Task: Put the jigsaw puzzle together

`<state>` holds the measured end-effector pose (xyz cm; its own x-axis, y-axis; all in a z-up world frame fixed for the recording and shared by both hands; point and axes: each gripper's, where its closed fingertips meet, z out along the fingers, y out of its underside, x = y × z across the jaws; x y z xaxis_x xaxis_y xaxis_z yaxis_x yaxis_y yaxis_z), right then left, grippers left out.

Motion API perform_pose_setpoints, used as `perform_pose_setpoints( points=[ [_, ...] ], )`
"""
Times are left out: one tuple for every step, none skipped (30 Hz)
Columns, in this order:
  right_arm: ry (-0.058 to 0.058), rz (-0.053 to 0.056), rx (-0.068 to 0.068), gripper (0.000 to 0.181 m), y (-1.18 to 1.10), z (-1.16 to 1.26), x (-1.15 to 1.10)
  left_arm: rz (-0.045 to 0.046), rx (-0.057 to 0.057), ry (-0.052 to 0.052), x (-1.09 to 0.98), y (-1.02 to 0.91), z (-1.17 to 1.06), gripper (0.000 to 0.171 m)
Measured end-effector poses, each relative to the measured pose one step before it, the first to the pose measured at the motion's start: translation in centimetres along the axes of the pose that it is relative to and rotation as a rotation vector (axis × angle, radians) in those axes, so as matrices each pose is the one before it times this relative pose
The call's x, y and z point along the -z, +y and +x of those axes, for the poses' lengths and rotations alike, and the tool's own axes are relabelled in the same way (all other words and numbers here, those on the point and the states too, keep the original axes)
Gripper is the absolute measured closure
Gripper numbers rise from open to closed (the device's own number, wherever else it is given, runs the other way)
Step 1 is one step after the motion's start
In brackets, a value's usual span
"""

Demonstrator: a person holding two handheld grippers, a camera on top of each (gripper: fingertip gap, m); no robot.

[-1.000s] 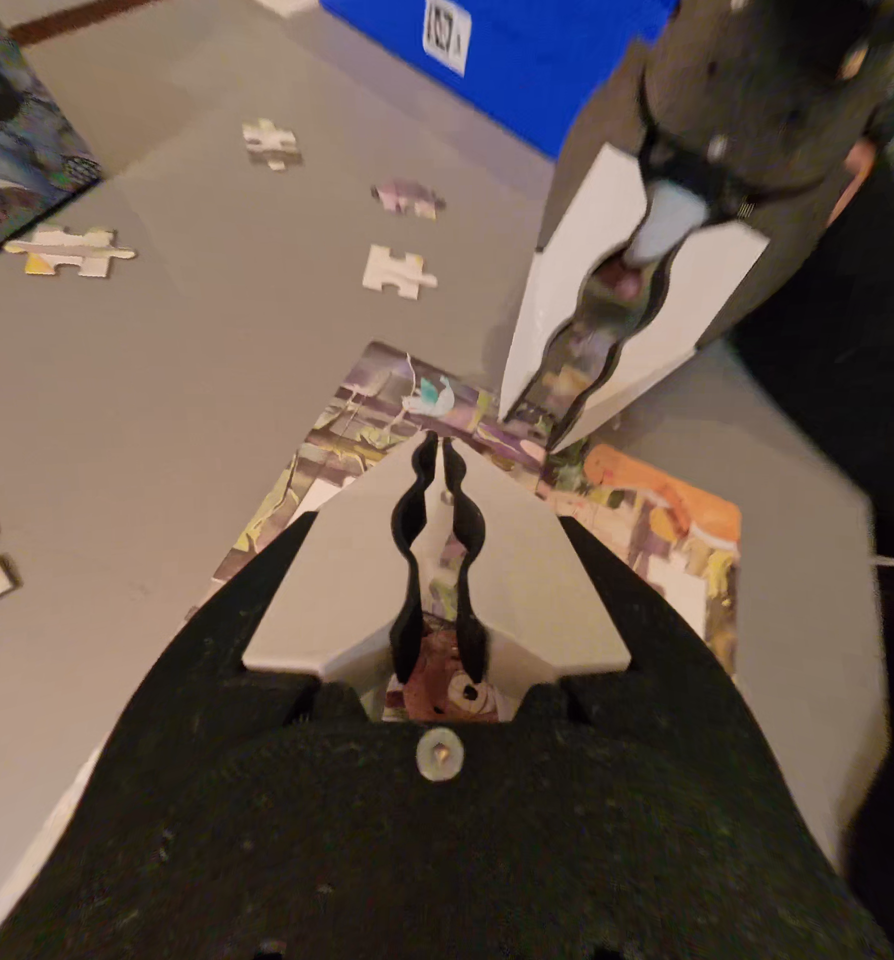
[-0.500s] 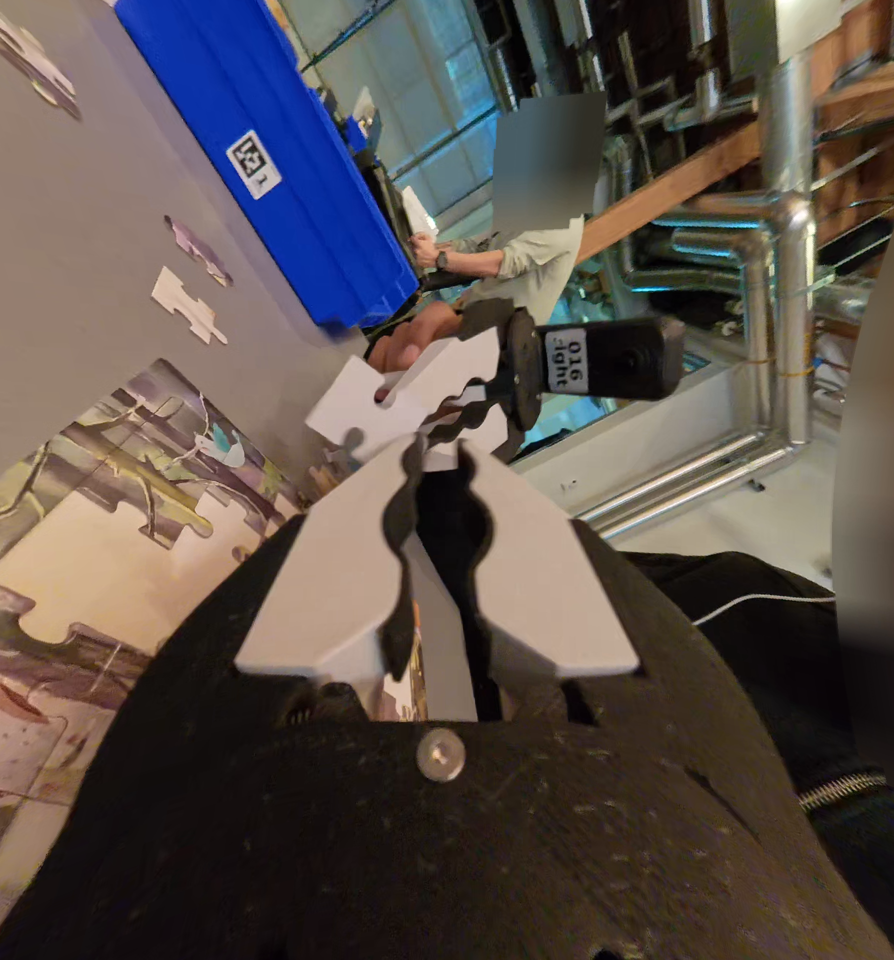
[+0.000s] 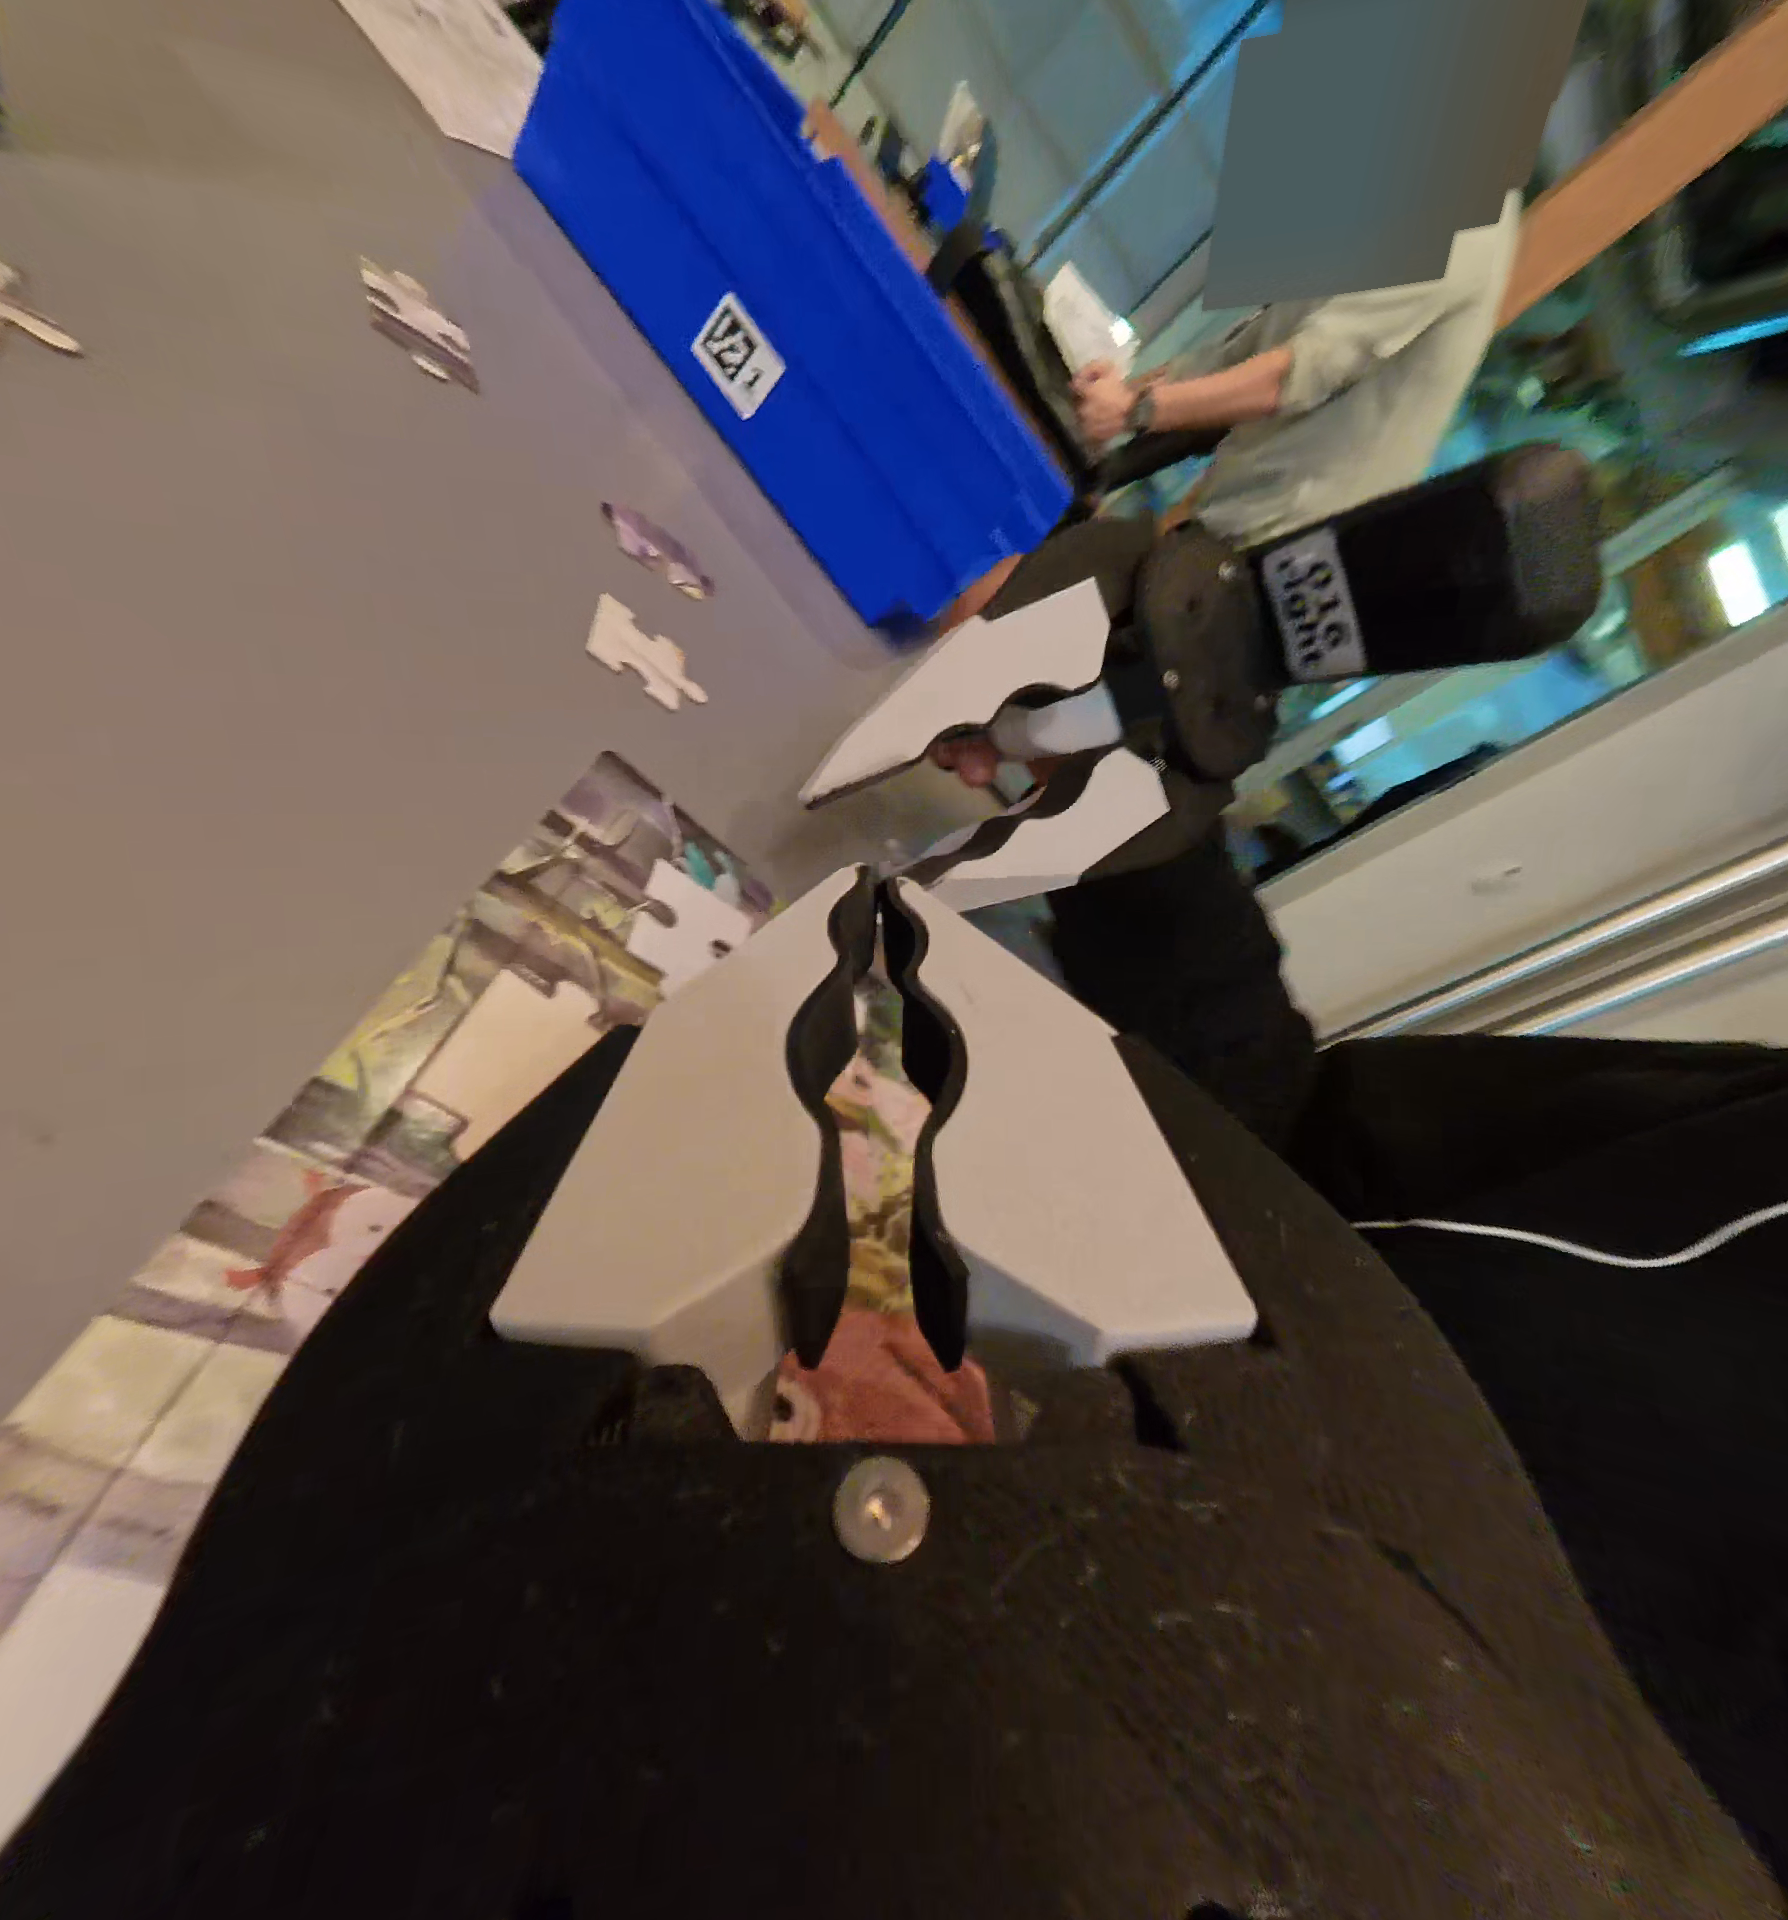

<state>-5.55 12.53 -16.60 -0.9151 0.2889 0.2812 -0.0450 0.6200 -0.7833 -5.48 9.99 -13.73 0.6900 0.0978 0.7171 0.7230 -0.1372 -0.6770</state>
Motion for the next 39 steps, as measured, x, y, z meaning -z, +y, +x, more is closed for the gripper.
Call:
perform_pose_setpoints(
  points=[
    [-0.0088,-0.0183,-0.0115,0.154,0.432,-0.082,-0.219,-0.01676,-0.0313,-0.0326,-0.006,0.161,-0.300,0.171],
    [-0.0031,-0.0167,-0.0122,0.153,0.369,-0.007,-0.243,-0.01536,-0.0266,-0.0278,-0.051,0.188,-0.241,0.171],
    [-0.0072,-0.0147,-0.0144,0.151,0.287,-0.086,-0.230,-0.01457,-0.0215,-0.0219,-0.098,0.213,-0.175,0.171],
    [-0.0030,-0.0089,-0.0253,0.152,0.116,0.001,-0.183,-0.01363,-0.0150,-0.0145,-0.133,0.223,-0.115,0.171],
    [0.0076,0.0016,-0.0405,0.154,-0.147,0.245,-0.104,-0.01083,-0.0085,-0.0069,-0.137,0.197,-0.026,0.171],
    [-0.0103,0.0223,-0.0512,0.154,-0.511,0.043,-0.078,-0.00730,-0.0030,-0.0012,-0.119,0.156,0.007,0.171],
    [-0.0312,0.0332,-0.0564,0.154,-0.627,-0.252,-0.113,-0.00274,0.0016,0.0026,-0.087,0.075,0.029,0.171],
    [-0.0303,0.0232,-0.0502,0.152,-0.391,-0.242,-0.167,0.00136,0.0047,0.0038,-0.029,0.012,0.020,0.171],
    [-0.0206,-0.0004,-0.0320,0.149,0.046,-0.117,-0.247,0.00446,0.0055,0.0027,0.025,-0.063,-0.014,0.170],
    [-0.0089,-0.0199,-0.0102,0.143,0.411,-0.014,-0.304,0.00651,0.0049,0.0015,0.075,-0.100,-0.040,0.170],
    [0.0086,-0.0323,0.0056,0.140,0.633,0.170,-0.310,0.00756,0.0045,0.0006,0.121,-0.126,-0.059,0.170],
    [0.0165,-0.0319,0.0136,0.137,0.628,0.211,-0.309,0.00875,0.0040,0.0008,0.138,-0.155,-0.050,0.170],
    [0.0121,-0.0232,0.0122,0.136,0.476,0.134,-0.315,0.00911,0.0033,0.0011,0.135,-0.162,-0.051,0.170],
    [0.0031,-0.0150,0.0055,0.134,0.295,0.012,-0.322,0.00767,0.0027,0.0021,0.104,-0.131,-0.026,0.170],
    [-0.0047,-0.0128,-0.0012,0.134,0.222,-0.069,-0.308,0.00577,0.0017,0.0047,0.061,-0.080,0.009,0.170],
    [-0.0022,-0.0082,-0.0041,0.134,0.111,-0.018,-0.237,0.00433,-0.0002,0.0080,0.028,-0.040,0.051,0.170],
    [-0.0039,0.0059,-0.0008,0.136,-0.126,-0.034,-0.061,0.00282,-0.0011,0.0082,-0.014,0.001,0.057,0.171],
    [-0.0053,0.0000,-0.0030,0.137,-0.023,-0.008,-0.013,-0.00005,0.0004,0.0052,-0.013,0.044,0.036,0.171],
    [0.0013,0.0017,-0.0015,0.138,0.011,0.090,0.012,-0.00158,0.0004,0.0034,-0.008,0.043,0.019,0.170],
    [0.0076,-0.0001,0.0037,0.143,0.044,0.133,0.035,-0.00020,-0.0008,0.0024,0.004,0.002,0.042,0.170],
    [0.0084,-0.0028,0.0062,0.153,0.061,0.100,0.078,0.00350,-0.0024,0.0018,0.047,-0.069,0.054,0.170],
    [0.0007,-0.0037,0.0079,0.158,0.062,-0.030,0.057,0.00578,-0.0038,0.0016,0.069,-0.118,0.070,0.170],
    [-0.0012,-0.0011,0.0004,0.158,0.007,-0.036,0.014,0.00597,-0.0045,0.0015,0.079,-0.128,0.069,0.170],
    [-0.0054,0.0004,-0.0029,0.158,-0.022,-0.090,-0.006,0.00568,-0.0041,0.0009,0.096,-0.120,0.033,0.170],
    [-0.0056,-0.0001,-0.0045,0.157,-0.043,-0.080,-0.005,0.00568,-0.0032,0.0000,0.092,-0.106,0.014,0.170],
    [-0.0041,0.0008,-0.0023,0.158,-0.040,-0.051,0.022,0.00556,-0.0022,-0.0003,0.089,-0.104,-0.011,0.169],
    [-0.0038,0.0066,-0.0023,0.158,-0.123,-0.051,0.071,0.00545,-0.0015,0.0004,0.087,-0.109,-0.018,0.169],
    [-0.0067,0.0163,-0.0046,0.158,-0.257,-0.084,0.146,0.00596,-0.0005,0.0020,0.080,-0.102,-0.001,0.168],
    [-0.0083,0.0247,-0.0093,0.158,-0.395,-0.084,0.243,0.00837,0.0010,0.0039,0.104,-0.145,0.029,0.166],
    [-0.0110,0.0309,-0.0131,0.157,-0.515,-0.110,0.321,0.01335,0.0015,0.0055,0.119,-0.204,0.057,0.163],
    [-0.0156,0.0376,-0.0143,0.157,-0.638,-0.154,0.399,0.02004,0.0010,0.0083,0.146,-0.308,0.099,0.158],
    [-0.0190,0.0492,-0.0147,0.157,-0.836,-0.203,0.476,0.02713,-0.0011,0.0165,0.156,-0.420,0.246,0.152],
    [-0.0253,0.0628,-0.0179,0.157,-1.059,-0.299,0.515,0.03144,-0.0029,0.0226,0.160,-0.490,0.350,0.146],
    [-0.0387,0.0752,-0.0248,0.157,-1.261,-0.490,0.533,0.03054,-0.0050,0.0253,0.126,-0.478,0.414,0.140],
    [-0.0512,0.0864,-0.0325,0.157,-1.431,-0.636,0.540,0.02761,-0.0090,0.0266,0.094,-0.423,0.474,0.135],
    [-0.0607,0.0924,-0.0391,0.157,-1.494,-0.734,0.504,0.02197,-0.0134,0.0209,0.037,-0.329,0.444,0.132],
    [-0.0685,0.0932,-0.0464,0.158,-1.439,-0.783,0.458,0.01488,-0.0196,0.0148,-0.021,-0.215,0.421,0.130],
    [-0.0767,0.0964,-0.0521,0.158,-1.435,-0.848,0.400,0.00769,-0.0251,0.0103,-0.078,-0.093,0.412,0.129],
    [-0.0775,0.0961,-0.0541,0.158,-1.358,-0.842,0.304,0.00188,-0.0265,0.0102,-0.142,-0.005,0.464,0.129]
  ],
)
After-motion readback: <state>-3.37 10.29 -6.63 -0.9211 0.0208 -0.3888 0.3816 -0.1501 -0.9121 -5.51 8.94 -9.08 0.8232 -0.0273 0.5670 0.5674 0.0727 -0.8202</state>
